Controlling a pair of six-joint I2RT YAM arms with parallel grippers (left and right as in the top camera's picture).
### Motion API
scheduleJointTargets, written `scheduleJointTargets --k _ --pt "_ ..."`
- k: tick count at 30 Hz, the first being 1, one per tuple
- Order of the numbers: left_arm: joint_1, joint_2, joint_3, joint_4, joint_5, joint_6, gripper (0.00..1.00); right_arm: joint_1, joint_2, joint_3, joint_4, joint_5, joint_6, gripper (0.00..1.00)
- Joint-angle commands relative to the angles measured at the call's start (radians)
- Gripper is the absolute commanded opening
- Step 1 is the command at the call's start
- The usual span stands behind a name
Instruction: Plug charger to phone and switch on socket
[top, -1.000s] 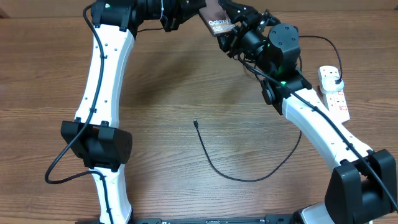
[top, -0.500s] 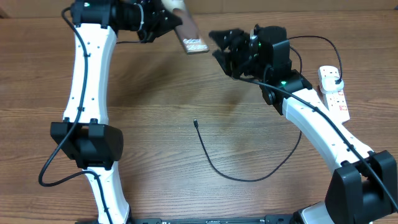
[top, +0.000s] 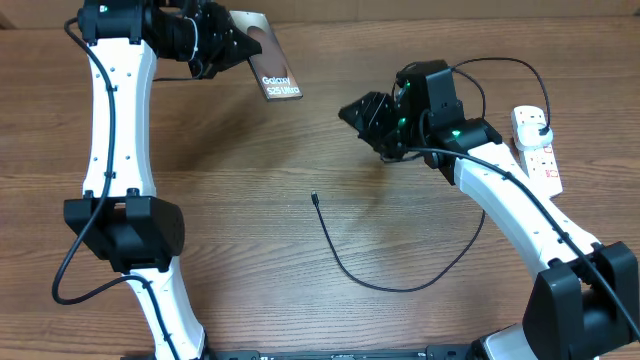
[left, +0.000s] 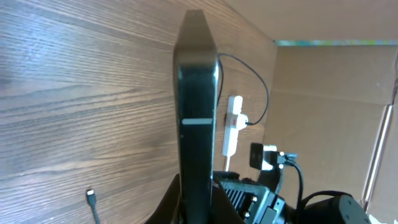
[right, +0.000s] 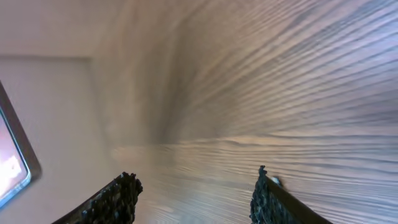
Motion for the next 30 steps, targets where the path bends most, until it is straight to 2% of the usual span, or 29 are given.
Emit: scheduleJointTargets --k 1,6,12,17,25,30 --pt "0.025 -0.032 -0.055 0.000 0.081 0.085 0.05 -0.002 -0.034 0.014 -0.032 -0.001 -0.152 0.61" --pt "0.039 -0.032 -0.177 0.035 0.132 0.121 0.05 -0.002 -0.034 0.014 -0.079 -0.001 -0.213 0.61" --pt "0.042 -0.032 -0.357 0.073 0.360 0.280 0.04 0.000 -0.034 0.014 -0.164 0.000 -0.294 0.62" --pt "0.041 -0.032 -0.431 0.082 0.466 0.330 0.05 0.005 -0.034 0.014 -0.212 0.034 -0.325 0.61" --pt "0.041 -0.032 -0.449 0.103 0.483 0.301 0.05 0.097 -0.034 0.125 -0.360 0.219 -0.369 0.61" --pt "0.056 -0.032 -0.449 0.228 0.483 0.130 0.05 0.124 -0.033 0.188 -0.405 0.259 -0.369 0.53"
